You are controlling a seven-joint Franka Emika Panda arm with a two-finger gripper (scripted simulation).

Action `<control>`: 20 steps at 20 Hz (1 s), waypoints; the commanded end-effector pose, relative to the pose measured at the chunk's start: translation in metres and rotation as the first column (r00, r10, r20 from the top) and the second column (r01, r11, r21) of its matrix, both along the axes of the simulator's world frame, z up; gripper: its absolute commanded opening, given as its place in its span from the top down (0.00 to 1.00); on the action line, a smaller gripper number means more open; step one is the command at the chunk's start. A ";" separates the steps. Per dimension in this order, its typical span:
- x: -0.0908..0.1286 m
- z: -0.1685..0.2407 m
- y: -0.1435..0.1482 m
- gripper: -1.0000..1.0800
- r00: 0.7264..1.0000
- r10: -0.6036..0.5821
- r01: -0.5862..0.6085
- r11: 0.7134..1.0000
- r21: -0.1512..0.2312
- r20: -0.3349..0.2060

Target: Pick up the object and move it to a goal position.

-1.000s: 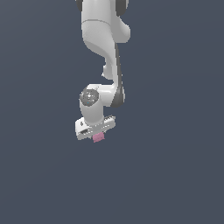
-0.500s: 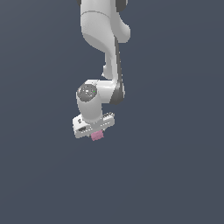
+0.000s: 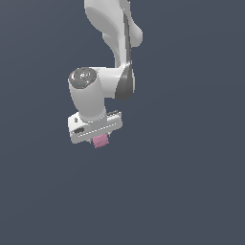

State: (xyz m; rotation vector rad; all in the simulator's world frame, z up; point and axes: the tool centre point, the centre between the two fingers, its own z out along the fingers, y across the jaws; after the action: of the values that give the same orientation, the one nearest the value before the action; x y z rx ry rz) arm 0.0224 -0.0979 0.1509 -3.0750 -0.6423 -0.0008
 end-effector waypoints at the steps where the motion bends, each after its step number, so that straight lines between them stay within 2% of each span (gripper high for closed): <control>1: 0.003 0.028 -0.005 1.00 1.000 0.000 0.000 1.000 0.000 0.000; 13: 0.019 0.158 -0.027 1.00 1.000 0.000 0.000 1.000 0.000 0.000; 20: 0.028 0.218 -0.039 1.00 1.000 0.000 0.000 1.000 0.000 0.000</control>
State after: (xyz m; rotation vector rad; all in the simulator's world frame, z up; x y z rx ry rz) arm 0.0490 -0.1342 0.3568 -3.0754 -0.6421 -0.0029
